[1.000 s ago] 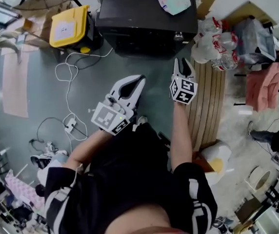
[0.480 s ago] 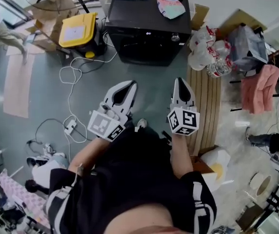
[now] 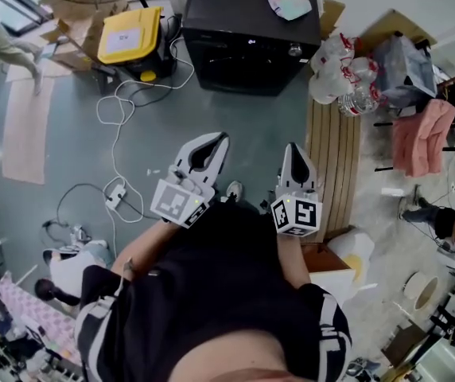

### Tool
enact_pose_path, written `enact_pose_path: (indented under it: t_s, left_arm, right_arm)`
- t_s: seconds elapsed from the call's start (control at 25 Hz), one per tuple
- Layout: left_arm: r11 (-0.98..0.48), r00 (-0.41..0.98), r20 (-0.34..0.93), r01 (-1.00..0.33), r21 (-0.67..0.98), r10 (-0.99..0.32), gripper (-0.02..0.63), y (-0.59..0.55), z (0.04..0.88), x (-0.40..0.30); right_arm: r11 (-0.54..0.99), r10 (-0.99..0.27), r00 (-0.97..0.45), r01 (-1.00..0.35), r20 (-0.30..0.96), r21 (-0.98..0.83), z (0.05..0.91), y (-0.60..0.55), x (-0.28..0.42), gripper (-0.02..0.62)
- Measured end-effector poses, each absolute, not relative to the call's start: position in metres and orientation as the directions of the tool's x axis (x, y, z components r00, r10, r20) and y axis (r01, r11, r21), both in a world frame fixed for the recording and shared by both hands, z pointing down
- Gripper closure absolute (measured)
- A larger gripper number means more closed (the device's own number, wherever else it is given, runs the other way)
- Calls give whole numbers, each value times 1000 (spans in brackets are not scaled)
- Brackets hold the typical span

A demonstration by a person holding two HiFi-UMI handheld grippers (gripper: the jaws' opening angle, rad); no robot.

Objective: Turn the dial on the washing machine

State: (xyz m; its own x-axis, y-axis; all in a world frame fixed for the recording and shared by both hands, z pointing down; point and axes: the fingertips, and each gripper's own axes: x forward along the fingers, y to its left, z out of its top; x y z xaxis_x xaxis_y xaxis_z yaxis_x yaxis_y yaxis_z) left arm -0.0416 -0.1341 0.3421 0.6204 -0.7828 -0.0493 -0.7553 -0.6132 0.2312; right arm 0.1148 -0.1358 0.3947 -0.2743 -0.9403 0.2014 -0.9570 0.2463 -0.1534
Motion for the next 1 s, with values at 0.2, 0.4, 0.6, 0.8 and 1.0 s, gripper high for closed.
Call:
enact_pose_path:
  t_s: [0.2,0.4,0.6,0.8,1.0]
  left_arm:
    - [-627,630,-63,-749,213,-774,583,-132,342,-46]
    - [-631,633,-76,-742,228,-771,583,-128,337,-52]
    - [-625,628,-72,-744,238,-775,583,-131,340,-59]
    - [-627,630,-73,-743,234,-773,583,-127,341,-63]
    - [-625,628,-74,-742,240,-774,583,-124,339,-65]
  right_arm:
    - [249,-944,-274,-958,186,-146,393,-135,106,571]
    - [250,-946,-273,-958,177,-141,387,-132,98,571]
    - [245,-948,-269,-958,172,-148,385,-133,93,571]
    - [245,-948,-268,-958,171,-146,387,-128,91,571]
    - [243,-948,-266,-959,175,-143,387,-125,90,571]
